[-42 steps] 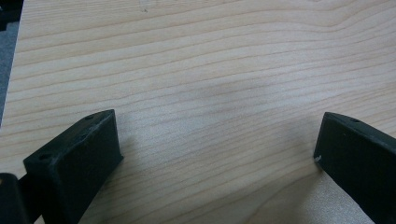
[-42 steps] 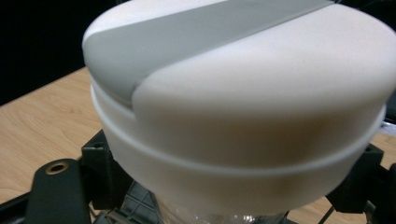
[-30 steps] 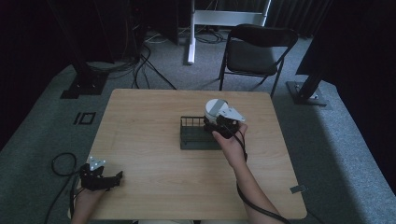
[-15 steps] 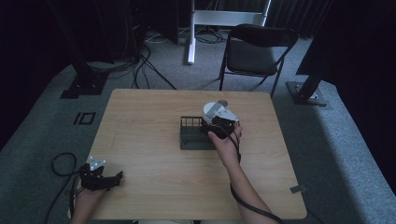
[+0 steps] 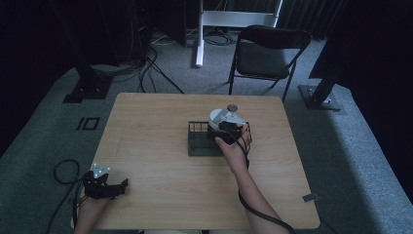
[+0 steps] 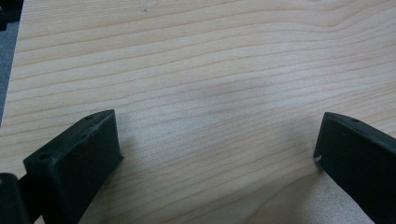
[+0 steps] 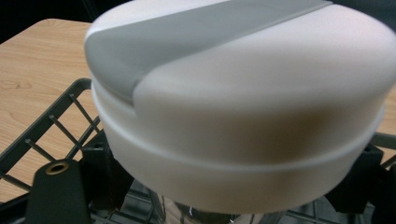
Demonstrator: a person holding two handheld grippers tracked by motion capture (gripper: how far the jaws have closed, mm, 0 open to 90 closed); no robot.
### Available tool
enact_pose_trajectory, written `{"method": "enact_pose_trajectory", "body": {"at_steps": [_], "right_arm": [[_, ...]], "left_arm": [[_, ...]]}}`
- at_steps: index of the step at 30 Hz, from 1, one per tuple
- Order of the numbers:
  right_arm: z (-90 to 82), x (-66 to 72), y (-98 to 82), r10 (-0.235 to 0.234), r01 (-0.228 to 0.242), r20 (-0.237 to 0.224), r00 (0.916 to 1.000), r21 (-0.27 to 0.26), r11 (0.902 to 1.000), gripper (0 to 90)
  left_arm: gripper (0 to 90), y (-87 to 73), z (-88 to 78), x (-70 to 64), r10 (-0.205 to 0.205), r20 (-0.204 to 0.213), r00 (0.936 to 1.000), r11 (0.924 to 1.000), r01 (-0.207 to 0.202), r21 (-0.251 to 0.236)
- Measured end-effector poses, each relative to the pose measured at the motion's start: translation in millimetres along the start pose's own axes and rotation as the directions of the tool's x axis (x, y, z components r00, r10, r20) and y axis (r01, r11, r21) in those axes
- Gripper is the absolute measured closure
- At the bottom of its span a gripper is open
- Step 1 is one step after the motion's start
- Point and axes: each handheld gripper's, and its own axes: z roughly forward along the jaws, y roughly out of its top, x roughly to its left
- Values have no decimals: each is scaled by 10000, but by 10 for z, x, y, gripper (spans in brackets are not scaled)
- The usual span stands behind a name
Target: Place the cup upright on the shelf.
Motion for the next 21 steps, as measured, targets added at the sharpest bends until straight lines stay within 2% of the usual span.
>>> {"method": "enact_pose_trajectory", "body": {"at_steps": [12, 21], "right_arm": [[53, 15, -2, -323, 327, -97, 9994, 447, 9985, 182], [60, -8, 12, -375, 390, -258, 9990, 591, 9975, 181]], "left_arm": [[6, 0, 0, 0, 0, 0, 10000, 10000, 0, 0], [6, 0, 0, 0, 1, 0, 10000, 10000, -1, -1]]}}
